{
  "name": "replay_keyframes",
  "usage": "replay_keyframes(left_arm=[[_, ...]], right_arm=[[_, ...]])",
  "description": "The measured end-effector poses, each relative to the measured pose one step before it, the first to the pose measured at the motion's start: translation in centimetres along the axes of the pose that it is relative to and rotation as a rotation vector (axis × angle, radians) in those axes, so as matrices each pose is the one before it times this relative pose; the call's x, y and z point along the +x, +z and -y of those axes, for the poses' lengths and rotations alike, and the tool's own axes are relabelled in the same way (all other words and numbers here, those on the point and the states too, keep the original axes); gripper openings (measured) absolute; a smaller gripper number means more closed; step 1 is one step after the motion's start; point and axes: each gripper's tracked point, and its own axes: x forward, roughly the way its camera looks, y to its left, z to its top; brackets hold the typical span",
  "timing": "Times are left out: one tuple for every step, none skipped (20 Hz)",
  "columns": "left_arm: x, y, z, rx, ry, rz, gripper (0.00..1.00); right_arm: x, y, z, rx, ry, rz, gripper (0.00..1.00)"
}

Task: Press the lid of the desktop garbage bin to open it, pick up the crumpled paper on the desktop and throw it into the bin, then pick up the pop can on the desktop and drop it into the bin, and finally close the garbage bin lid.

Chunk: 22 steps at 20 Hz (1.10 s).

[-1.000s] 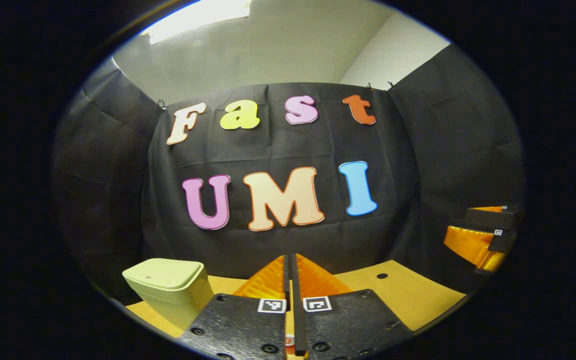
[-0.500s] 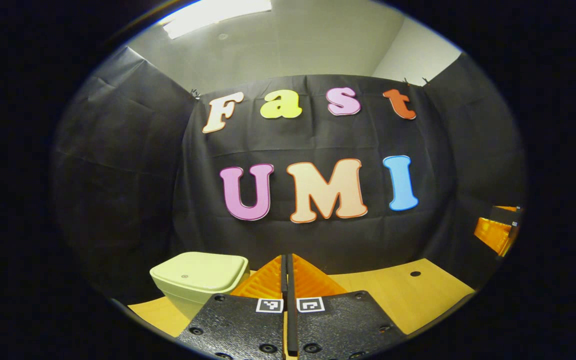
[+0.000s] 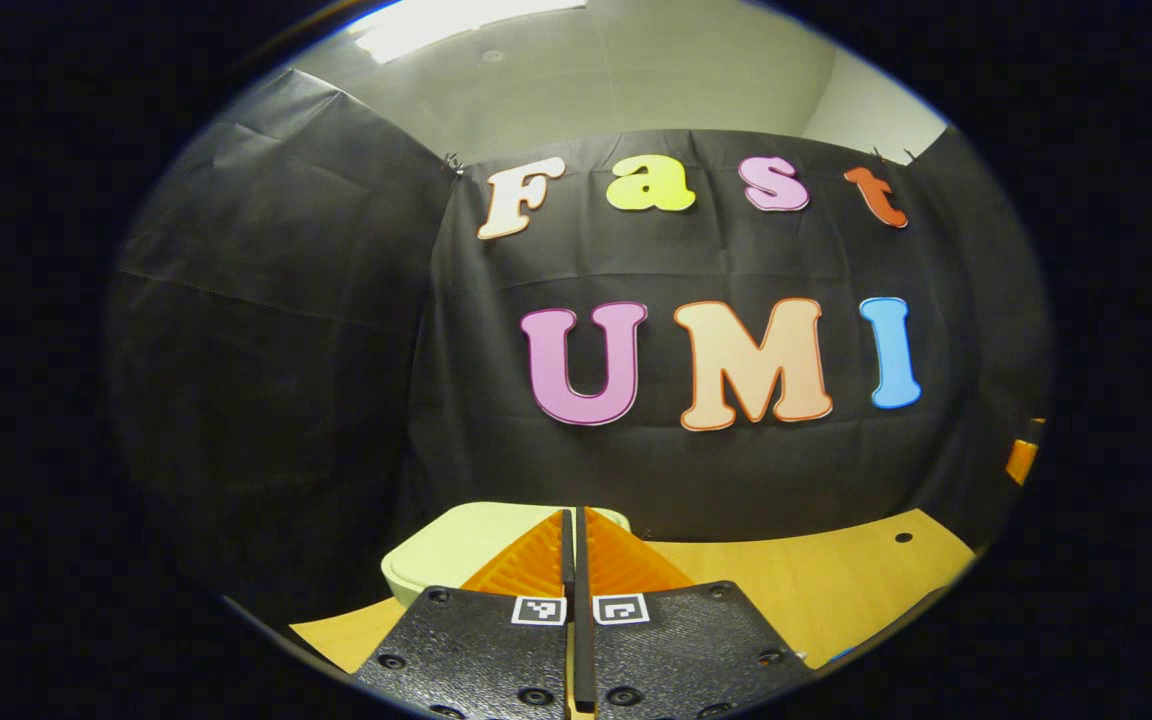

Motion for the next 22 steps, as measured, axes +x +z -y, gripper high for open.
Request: replay_keyframes(left_arm=[[0.414, -0.727, -0.738, -0.00178, 0.00508, -0.01668, 0.00], [0.449, -0.511, -0.607, -0.00531, 0.00262, -0.01356, 0.00], [0.438, -0.649, -0.713, -0.00509, 0.00226, -0.01101, 0.00], [0.343, -0.595, -0.502, -0.00277, 0.00074, -0.01146, 0.00], [0.414, -0.725, -0.349, 0.00025, -0.00054, -0.01224, 0.00], [0.287, -0.490, -0.240, 0.00152, -0.00507, -0.01060, 0.00], [0.243, -0.563, -0.256, 0.00384, -0.00530, -0.00799, 0.00], [0.167, -0.397, -0.146, 0.00470, -0.00827, -0.00833, 0.00], [0.192, -0.481, -0.122, 0.00201, -0.00646, -0.00643, 0.00], [0.222, -0.295, 0.012, -0.00198, -0.00765, -0.00592, 0.00], [0.178, -0.627, -0.113, -0.00596, -0.00433, -0.01188, 0.00], [0.230, -0.904, 0.064, -0.01422, -0.00393, -0.02341, 0.00], [-0.430, -0.866, 0.104, -0.01995, -0.00369, -0.02086, 0.00], [0.252, 1.262, -0.080, -0.01390, -0.00741, 0.06667, 0.00], [-0.216, -1.226, 0.111, -0.01193, -0.00511, -0.03616, 0.00], [-0.145, 0.163, -0.071, -0.00178, -0.01017, 0.02118, 0.00], [-0.015, -0.259, 0.026, -0.01751, -0.00428, -0.00726, 0.00], [-0.085, 0.543, 0.063, 0.02227, -0.00811, 0.01872, 0.00], [0.046, 0.195, 0.073, 0.01475, -0.00752, 0.01662, 0.00], [-0.204, 1.220, 0.399, 0.00843, -0.01235, 0.04512, 0.00], [-0.082, -0.222, 0.338, 0.00361, -0.01158, -0.00710, 0.00], [-0.327, 0.395, 0.315, 0.00614, -0.00491, 0.00566, 0.00]], right_arm=[[0.160, -0.375, -0.404, -0.00165, -0.00380, -0.00845, 0.98], [0.110, -0.438, -0.499, -0.00147, -0.00372, -0.00753, 0.98], [0.156, -0.306, -0.427, -0.00113, -0.00601, -0.00740, 0.98], [0.113, -0.371, -0.359, 0.00249, -0.00546, -0.00796, 0.98], [0.216, -0.264, -0.413, 0.00484, -0.00509, -0.00593, 0.98], [0.157, -0.270, -0.311, 0.00320, -0.00606, -0.00511, 0.98], [0.184, -0.230, -0.313, 0.00036, -0.00523, -0.00668, 0.98], [0.176, -0.325, -0.284, -0.00205, -0.00502, -0.00627, 0.98], [0.180, -0.178, -0.279, -0.00242, -0.00353, -0.00485, 0.98], [0.098, -0.183, -0.379, -0.00221, -0.00172, -0.00421, 0.98], [0.039, -0.068, -0.298, -0.00182, 0.00062, -0.00400, 0.98], [-0.011, -0.121, -0.289, -0.00291, 0.00307, -0.00371, 0.98], [0.001, -0.048, -0.332, -0.00564, 0.00431, -0.00283, 0.98], [0.013, -0.038, -0.395, -0.01376, 0.00815, -0.00351, 1.00], [-0.037, 0.119, -0.134, -0.00785, 0.00431, -0.00134, 1.00], [-0.055, 0.078, 0.038, -0.00609, 0.00231, 0.00183, 1.00], [-0.022, 0.204, 0.007, -0.00293, 0.00289, 0.00442, 1.00], [-0.050, 0.100, -0.076, -0.00027, 0.00428, 0.00456, 0.98], [0.067, 0.116, 0.146, 0.00344, 0.00497, 0.00159, 0.98], [-0.089, 0.150, 0.084, 0.00091, 0.01024, 0.00158, 0.98], [0.006, 0.135, 0.145, -0.00295, 0.00757, 0.00109, 0.98], [-0.164, -0.045, 0.411, -0.00346, 0.00352, -0.00147, 1.00]])
